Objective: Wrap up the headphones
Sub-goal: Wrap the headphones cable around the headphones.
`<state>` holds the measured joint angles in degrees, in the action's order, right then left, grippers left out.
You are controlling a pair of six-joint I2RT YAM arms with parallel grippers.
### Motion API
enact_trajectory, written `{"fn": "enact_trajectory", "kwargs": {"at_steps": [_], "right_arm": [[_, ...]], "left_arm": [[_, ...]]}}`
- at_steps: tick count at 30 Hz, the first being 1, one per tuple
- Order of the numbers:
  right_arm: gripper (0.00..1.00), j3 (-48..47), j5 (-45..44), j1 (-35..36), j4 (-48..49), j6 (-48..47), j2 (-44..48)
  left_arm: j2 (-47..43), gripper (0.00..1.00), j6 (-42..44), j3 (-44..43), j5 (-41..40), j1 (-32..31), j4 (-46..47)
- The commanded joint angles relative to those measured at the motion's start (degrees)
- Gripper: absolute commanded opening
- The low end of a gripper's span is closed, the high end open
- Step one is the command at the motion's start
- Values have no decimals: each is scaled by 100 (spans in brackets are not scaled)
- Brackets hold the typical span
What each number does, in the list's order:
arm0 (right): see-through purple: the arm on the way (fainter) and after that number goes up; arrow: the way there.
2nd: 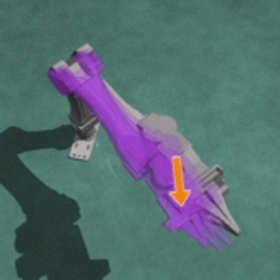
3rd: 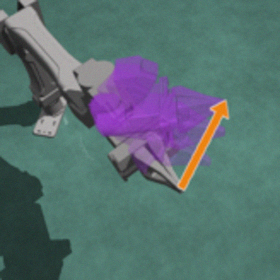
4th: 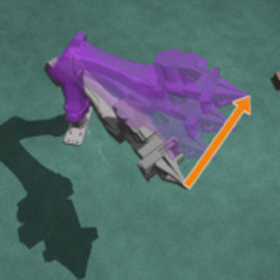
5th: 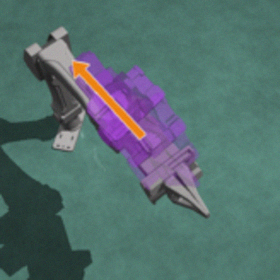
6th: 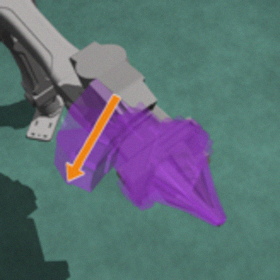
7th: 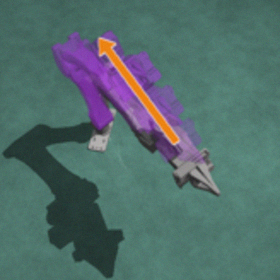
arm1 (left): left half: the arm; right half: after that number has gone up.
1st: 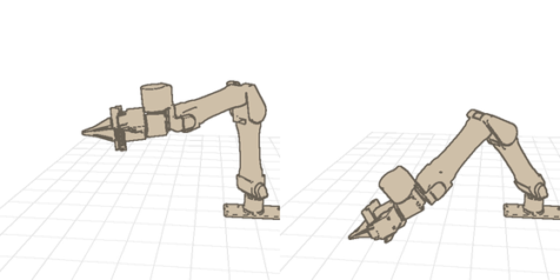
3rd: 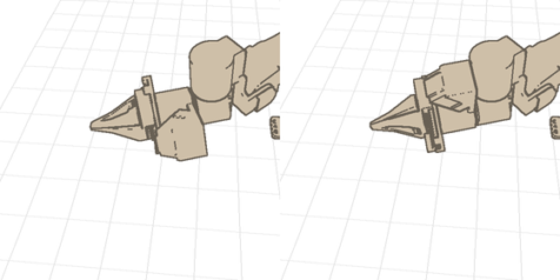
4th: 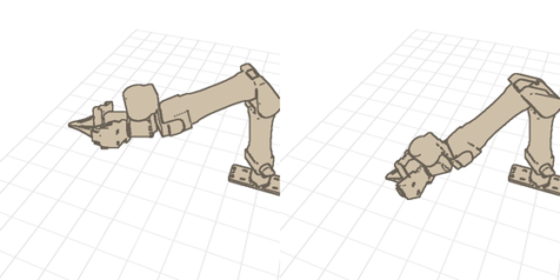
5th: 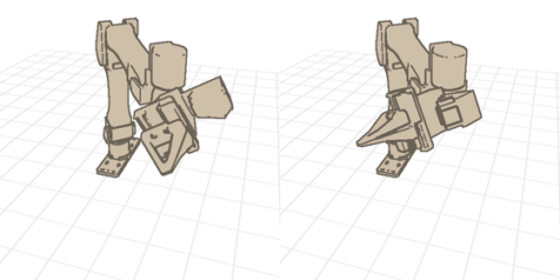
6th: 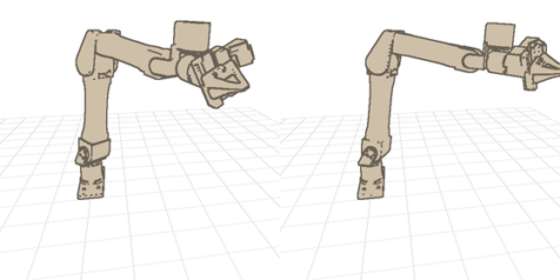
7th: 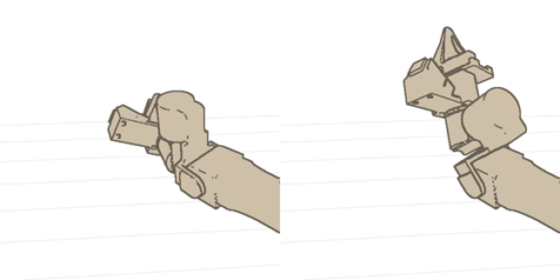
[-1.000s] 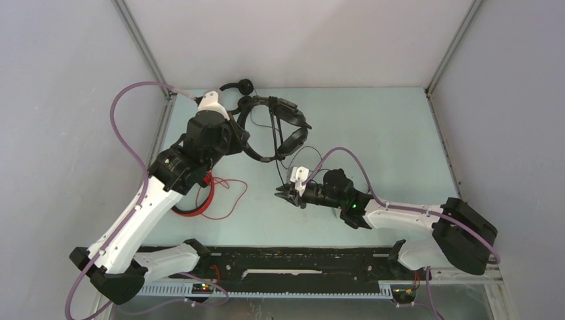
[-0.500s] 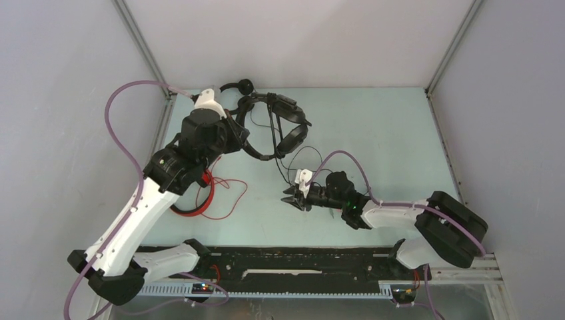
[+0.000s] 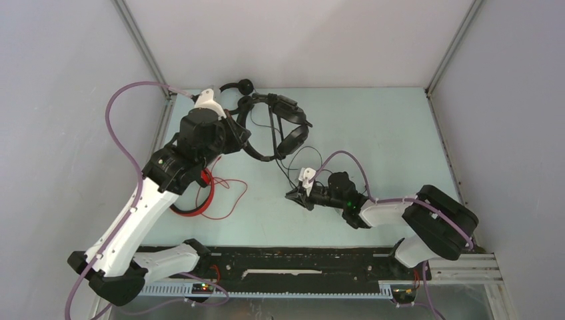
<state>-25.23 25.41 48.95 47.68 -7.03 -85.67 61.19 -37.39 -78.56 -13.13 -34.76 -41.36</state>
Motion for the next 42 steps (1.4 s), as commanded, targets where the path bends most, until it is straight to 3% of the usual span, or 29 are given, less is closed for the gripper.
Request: {"fn": "enact_trajectory", "kwargs": {"at_steps": [1,3,11,22,34,42], "right_arm": [[6,79,148,-136,476,259,-92],[0,80,206,-212,513,406,-50],[0,-6,595,-775,430,1318,399],[0,-1181,1943,-1666,-1927,2609,1169],[0,-2560,2996,-2091,-4277,3001,1466],[0,-2803,3579,-2207,-4327,3751,1617]], "left_arm": [[-241,0,-289,-449,385,69,444],[-292,0,-182,-452,591,100,480],[-482,0,826,-413,1509,232,456],[-459,0,3062,-195,3015,233,-36],[-830,0,5197,738,3262,230,405],[-736,0,6982,1040,2895,191,403]]}}
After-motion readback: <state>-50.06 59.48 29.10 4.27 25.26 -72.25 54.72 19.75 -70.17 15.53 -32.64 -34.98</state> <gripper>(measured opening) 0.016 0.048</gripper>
